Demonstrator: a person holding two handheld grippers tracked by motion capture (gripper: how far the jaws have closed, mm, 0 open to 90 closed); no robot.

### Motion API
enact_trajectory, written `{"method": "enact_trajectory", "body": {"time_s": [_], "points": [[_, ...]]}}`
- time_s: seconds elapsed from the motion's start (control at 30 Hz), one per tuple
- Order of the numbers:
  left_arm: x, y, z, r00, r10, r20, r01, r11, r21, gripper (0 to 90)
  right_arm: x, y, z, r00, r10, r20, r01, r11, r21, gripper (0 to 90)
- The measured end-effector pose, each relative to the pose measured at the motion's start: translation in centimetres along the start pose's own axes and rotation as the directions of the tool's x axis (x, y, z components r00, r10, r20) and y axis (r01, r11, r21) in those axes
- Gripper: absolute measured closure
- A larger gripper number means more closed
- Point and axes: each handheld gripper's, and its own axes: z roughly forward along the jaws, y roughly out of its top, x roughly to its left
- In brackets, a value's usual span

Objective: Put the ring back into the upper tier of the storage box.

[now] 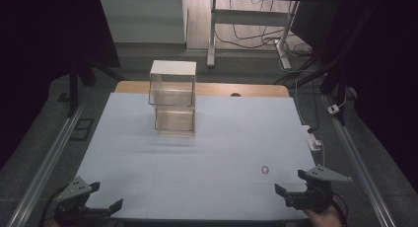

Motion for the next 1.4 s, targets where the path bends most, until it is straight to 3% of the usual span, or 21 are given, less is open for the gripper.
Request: {"method": "enact_trajectory", "body": {"time_s": [0.13,0.37,0.53,0.7,0.97,1.13,1.4], "points": [[-0.1,0.1,0.1,0.9999,0.015,0.001,-0.015,0.9999,0.008,2.9,0.2,0.0,0.1,0.9994,-0.030,-0.019,0.030,0.999,0.015,0.0],[-0.6,0.2,0.2,0.9990,0.044,0.004,-0.044,0.9988,0.020,2.1,0.3,0.1,0.5,0.9987,-0.041,-0.030,0.042,0.998,0.049,0.0],[-0.3,0.2,0.3,0.9992,0.023,0.033,-0.024,0.9995,0.022,2.1,0.3,0.2,0.7,0.9984,-0.039,-0.042,0.042,0.997,0.067,0.0],[-0.2,0.2,0.4,0.9984,0.029,0.048,-0.030,0.9990,0.032,2.1,0.2,0.2,0.8,0.9984,-0.029,-0.048,0.032,0.997,0.076,0.0],[0.1,0.2,0.5,0.9977,0.010,0.068,-0.013,0.9991,0.040,2.1,0.1,0.3,0.9,0.9994,-0.017,-0.029,0.019,0.996,0.091,0.0],[0.1,0.2,0.5,0.9973,0.005,0.074,-0.008,0.9991,0.042,2.1,0.0,0.4,0.9,0.9993,-0.003,-0.038,0.006,0.997,0.076,0.0],[0.1,0.2,0.5,0.9972,0.003,0.075,-0.006,0.9991,0.043,1.7,0.1,0.9,1.5,0.9984,-0.027,-0.049,0.031,0.997,0.066,0.0]]}}
